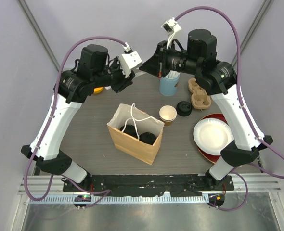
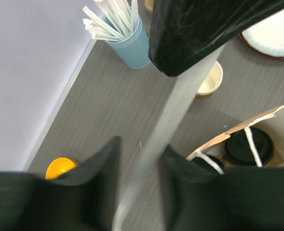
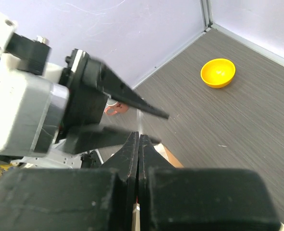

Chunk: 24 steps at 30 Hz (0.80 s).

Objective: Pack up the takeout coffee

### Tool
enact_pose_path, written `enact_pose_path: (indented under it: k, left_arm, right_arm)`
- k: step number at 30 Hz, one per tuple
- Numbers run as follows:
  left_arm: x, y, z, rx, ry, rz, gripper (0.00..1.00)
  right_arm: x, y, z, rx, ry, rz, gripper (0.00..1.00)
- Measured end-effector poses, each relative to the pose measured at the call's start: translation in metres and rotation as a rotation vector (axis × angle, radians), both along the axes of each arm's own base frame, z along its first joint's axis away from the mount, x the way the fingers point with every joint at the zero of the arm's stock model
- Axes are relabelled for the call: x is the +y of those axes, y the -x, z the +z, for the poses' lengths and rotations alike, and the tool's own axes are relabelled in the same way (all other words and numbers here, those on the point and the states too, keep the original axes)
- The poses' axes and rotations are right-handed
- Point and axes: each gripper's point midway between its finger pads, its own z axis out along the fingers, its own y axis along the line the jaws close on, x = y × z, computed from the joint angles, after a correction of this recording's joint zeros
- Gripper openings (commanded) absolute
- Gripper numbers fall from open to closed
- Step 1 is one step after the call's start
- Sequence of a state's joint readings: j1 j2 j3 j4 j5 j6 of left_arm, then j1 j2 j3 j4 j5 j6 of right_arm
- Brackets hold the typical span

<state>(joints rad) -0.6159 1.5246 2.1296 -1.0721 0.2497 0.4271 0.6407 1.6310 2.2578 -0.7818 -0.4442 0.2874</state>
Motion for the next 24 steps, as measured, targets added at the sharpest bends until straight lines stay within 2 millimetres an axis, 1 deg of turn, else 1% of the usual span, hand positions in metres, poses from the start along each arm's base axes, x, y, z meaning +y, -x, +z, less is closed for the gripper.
enact_pose_path:
  k: [1, 2, 3, 4, 5, 6, 8, 9, 11, 14, 15, 17, 18, 19, 20, 22, 23, 24]
  left_arm:
    - [0.000, -0.002, -0.003, 0.005, -0.006, 0.007, 0.10]
    - [-0.001, -0.003, -0.005, 0.010, -0.011, 0.007, 0.00]
    - [-0.001, -0.003, -0.006, 0.014, -0.014, 0.004, 0.00]
    - [-0.001, -0.002, -0.007, 0.020, -0.014, 0.005, 0.00]
    - [0.000, 0.000, -0.008, 0.025, -0.018, 0.004, 0.00]
    - [0.000, 0.000, -0.007, 0.027, -0.014, 0.006, 0.00]
    - [0.002, -0.001, -0.008, 0.051, 0.007, 0.030, 0.00]
    - [0.003, -0.002, -0.008, 0.069, 0.024, 0.042, 0.00]
    - [0.006, -0.003, -0.006, 0.112, 0.072, 0.073, 0.00]
    - [0.011, -0.003, 0.001, 0.189, 0.191, 0.124, 0.00]
    - [0.013, -0.001, 0.004, 0.212, 0.236, 0.139, 0.00]
    - [0.017, 0.007, 0.012, 0.254, 0.333, 0.157, 0.00]
    - [0.019, 0.014, 0.013, 0.274, 0.385, 0.164, 0.00]
    - [0.020, 0.027, 0.013, 0.306, 0.444, 0.162, 0.00]
    - [0.020, 0.037, 0.013, 0.324, 0.478, 0.148, 0.00]
    - [0.020, 0.063, 0.007, 0.380, 0.541, 0.117, 0.00]
    - [0.019, 0.068, 0.004, 0.396, 0.554, 0.112, 0.00]
    - [0.018, 0.074, 0.002, 0.408, 0.577, 0.100, 0.00]
  right_arm:
    - [0.000, 0.000, 0.000, 0.000, -0.001, 0.001, 0.01]
    - [0.000, 0.001, 0.000, -0.001, -0.003, 0.004, 0.01]
    - [0.000, 0.000, 0.001, -0.006, -0.006, 0.003, 0.01]
    - [0.001, -0.001, 0.002, -0.008, -0.011, 0.001, 0.07]
    - [0.000, -0.003, 0.001, -0.002, -0.012, -0.003, 0.18]
    - [0.000, -0.005, -0.001, 0.009, -0.015, -0.007, 0.40]
    - [-0.005, -0.011, -0.003, 0.040, -0.035, -0.032, 0.41]
    - [-0.008, -0.016, -0.005, 0.052, -0.041, -0.044, 0.43]
    - [-0.022, -0.032, -0.010, 0.081, -0.065, -0.100, 0.49]
    - [-0.056, -0.072, -0.015, 0.094, -0.104, -0.248, 0.50]
    - [-0.065, -0.082, -0.017, 0.092, -0.108, -0.288, 0.50]
    - [-0.083, -0.103, -0.023, 0.088, -0.111, -0.370, 0.51]
    - [-0.088, -0.110, -0.027, 0.086, -0.108, -0.396, 0.51]
    - [-0.092, -0.116, -0.032, 0.084, -0.105, -0.420, 0.51]
    - [-0.095, -0.121, -0.036, 0.084, -0.101, -0.444, 0.48]
    - [-0.104, -0.139, -0.047, 0.086, -0.087, -0.505, 0.43]
    - [-0.106, -0.148, -0.051, 0.082, -0.080, -0.530, 0.40]
    - [-0.112, -0.162, -0.059, 0.075, -0.061, -0.571, 0.39]
